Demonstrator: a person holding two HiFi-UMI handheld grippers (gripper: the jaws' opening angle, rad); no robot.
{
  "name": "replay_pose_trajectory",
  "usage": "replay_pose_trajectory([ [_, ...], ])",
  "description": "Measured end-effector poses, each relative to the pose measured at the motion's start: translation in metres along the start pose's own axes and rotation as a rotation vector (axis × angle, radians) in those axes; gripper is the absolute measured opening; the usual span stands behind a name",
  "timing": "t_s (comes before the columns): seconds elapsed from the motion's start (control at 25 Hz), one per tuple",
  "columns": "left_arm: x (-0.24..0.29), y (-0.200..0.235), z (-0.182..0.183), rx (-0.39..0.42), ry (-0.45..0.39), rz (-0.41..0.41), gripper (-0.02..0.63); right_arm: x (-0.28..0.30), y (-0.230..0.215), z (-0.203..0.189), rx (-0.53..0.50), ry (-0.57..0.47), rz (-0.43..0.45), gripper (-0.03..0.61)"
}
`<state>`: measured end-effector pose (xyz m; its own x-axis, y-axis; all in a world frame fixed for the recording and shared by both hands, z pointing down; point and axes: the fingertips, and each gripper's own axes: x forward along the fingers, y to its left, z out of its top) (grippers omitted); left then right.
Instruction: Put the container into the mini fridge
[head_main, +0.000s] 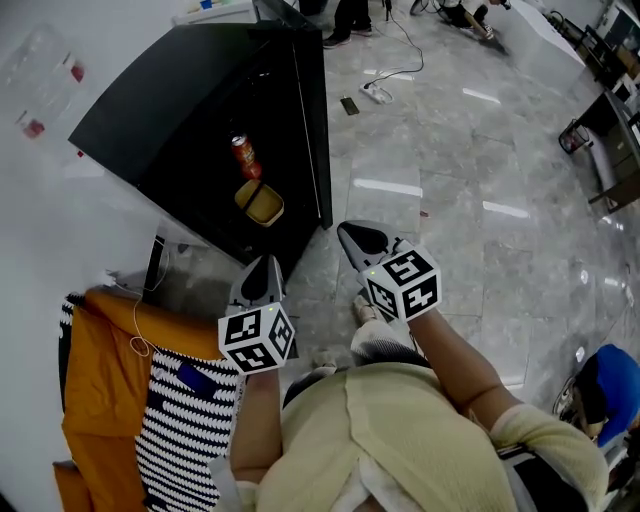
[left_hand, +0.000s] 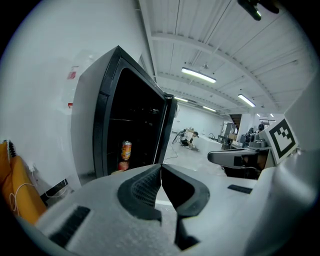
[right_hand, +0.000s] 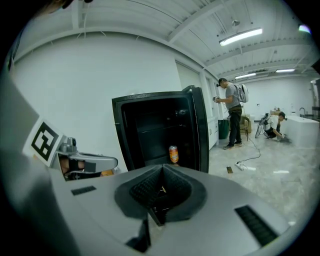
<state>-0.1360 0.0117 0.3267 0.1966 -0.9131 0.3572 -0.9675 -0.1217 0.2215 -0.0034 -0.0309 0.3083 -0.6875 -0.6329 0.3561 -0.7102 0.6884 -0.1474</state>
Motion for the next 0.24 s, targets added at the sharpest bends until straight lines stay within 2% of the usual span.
replay_pose_trajectory([
  [0.24,0.004,0.0026,-0.0031,-0.005,-0.002,0.007,0.023,0.0026,-0.0022,-0.0041,-0.007,0.01,0.006,0.029],
])
